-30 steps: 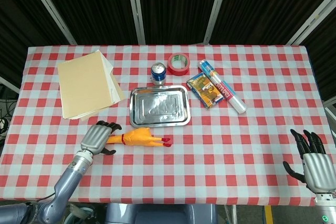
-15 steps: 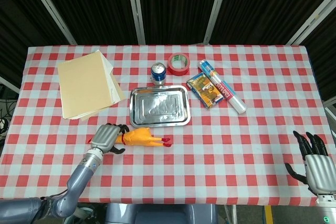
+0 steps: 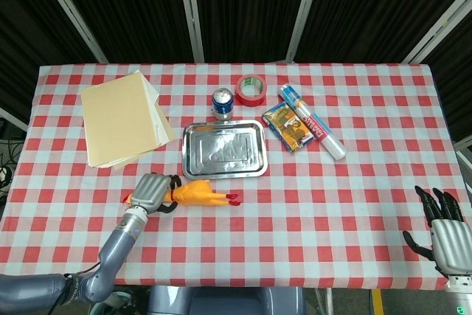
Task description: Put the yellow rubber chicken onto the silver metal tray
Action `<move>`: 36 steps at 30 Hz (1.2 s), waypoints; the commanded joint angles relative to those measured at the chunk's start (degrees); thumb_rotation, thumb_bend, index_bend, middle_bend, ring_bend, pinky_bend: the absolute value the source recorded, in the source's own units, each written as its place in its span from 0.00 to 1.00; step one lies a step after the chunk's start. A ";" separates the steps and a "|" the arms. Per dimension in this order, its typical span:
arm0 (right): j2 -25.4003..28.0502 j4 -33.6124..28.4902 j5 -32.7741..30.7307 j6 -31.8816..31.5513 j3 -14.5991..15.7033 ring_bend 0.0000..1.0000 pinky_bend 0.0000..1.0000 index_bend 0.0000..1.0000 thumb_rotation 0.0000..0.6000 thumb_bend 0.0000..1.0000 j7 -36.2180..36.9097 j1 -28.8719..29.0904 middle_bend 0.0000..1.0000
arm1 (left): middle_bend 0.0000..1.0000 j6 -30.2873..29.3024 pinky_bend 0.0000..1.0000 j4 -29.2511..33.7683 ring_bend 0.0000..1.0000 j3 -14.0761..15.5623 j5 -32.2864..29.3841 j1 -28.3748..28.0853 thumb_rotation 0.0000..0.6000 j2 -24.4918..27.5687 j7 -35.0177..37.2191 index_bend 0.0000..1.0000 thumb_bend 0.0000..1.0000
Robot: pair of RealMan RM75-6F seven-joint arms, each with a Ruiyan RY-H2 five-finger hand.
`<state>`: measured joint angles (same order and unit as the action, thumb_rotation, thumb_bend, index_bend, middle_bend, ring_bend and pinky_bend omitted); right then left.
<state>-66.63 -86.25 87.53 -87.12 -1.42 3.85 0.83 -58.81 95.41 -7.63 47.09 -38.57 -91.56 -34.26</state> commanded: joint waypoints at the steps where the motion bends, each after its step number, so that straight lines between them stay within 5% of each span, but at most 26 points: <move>1: 0.02 -0.07 0.01 0.09 0.00 0.04 0.05 0.00 1.00 0.29 0.15 0.01 0.17 | 0.55 -0.45 0.46 -0.58 0.53 0.00 0.60 -0.16 1.00 -0.44 0.49 0.51 0.49; 7: 0.04 -0.14 0.10 0.34 -0.02 0.04 0.05 0.00 1.00 0.29 0.38 0.14 0.17 | 0.74 -2.02 0.61 -1.58 0.71 -0.19 3.71 0.25 1.00 -1.17 3.00 0.70 0.66; 14: 0.43 -0.53 0.72 0.19 -0.11 0.04 0.05 0.00 1.00 0.29 0.52 0.36 0.17 | 0.80 -3.11 0.67 -1.58 0.76 -0.55 11.31 1.52 1.00 0.65 10.38 0.76 0.81; 36: 5.77 -5.66 9.56 0.96 -0.44 0.04 0.05 0.00 1.00 0.29 3.84 5.57 0.17 | 0.75 -3.80 0.66 0.71 0.73 0.35 47.21 -3.23 1.00 19.85 36.84 0.72 0.83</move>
<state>-61.70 -90.98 96.04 -86.79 -1.82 7.35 5.44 -63.08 95.55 -7.45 91.80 -40.13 -73.86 1.63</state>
